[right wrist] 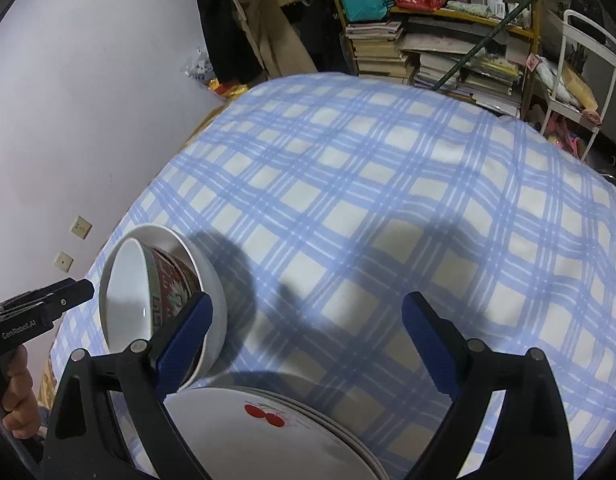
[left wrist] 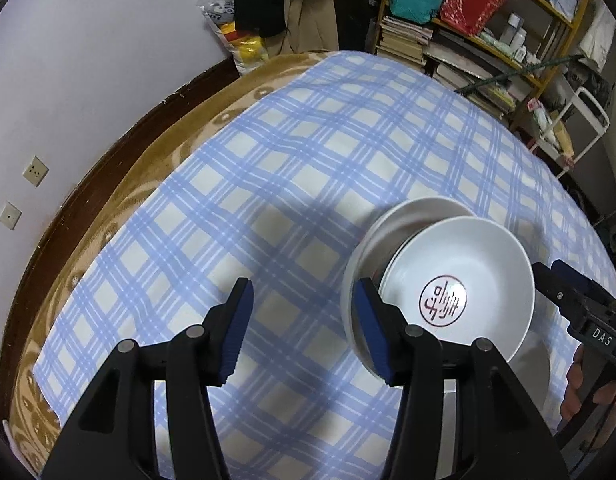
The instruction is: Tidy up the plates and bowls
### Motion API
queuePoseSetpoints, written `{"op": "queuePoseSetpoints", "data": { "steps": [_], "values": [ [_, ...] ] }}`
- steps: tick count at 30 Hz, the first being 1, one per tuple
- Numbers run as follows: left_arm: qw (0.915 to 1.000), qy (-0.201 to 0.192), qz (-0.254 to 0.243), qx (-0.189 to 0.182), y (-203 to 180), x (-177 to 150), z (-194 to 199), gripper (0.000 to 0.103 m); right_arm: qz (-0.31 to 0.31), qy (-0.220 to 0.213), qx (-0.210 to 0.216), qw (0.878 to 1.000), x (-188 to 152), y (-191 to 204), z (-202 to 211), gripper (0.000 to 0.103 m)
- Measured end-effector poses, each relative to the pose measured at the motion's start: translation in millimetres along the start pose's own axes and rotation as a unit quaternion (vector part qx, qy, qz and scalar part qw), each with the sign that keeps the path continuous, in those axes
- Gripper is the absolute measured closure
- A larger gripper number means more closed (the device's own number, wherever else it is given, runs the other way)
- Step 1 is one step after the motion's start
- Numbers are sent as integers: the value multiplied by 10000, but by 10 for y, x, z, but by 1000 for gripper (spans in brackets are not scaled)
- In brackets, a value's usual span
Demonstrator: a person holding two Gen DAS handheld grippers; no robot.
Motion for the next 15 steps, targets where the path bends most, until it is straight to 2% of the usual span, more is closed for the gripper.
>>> {"op": "queuePoseSetpoints", "data": {
  "steps": [5,15],
  "values": [
    [9999,115,-42,36,-8,-31,-54,51,-26,97,152,9998,-36,63,-67,3],
    [9995,289,-96,85,-38,-74,-146,51,75,293,160,9994,-113,185,-195,3]
  ]
}}
Point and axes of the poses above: each gripper's, at about its wrist camera, not at the fingertips, and z roughly against the way its jaws point, y to its left, x to its top, the point moved 9 cm from there along -z, roughly the way its jaws point, and after that the axes turned 6 degrees about z, right-handed, at the moved point
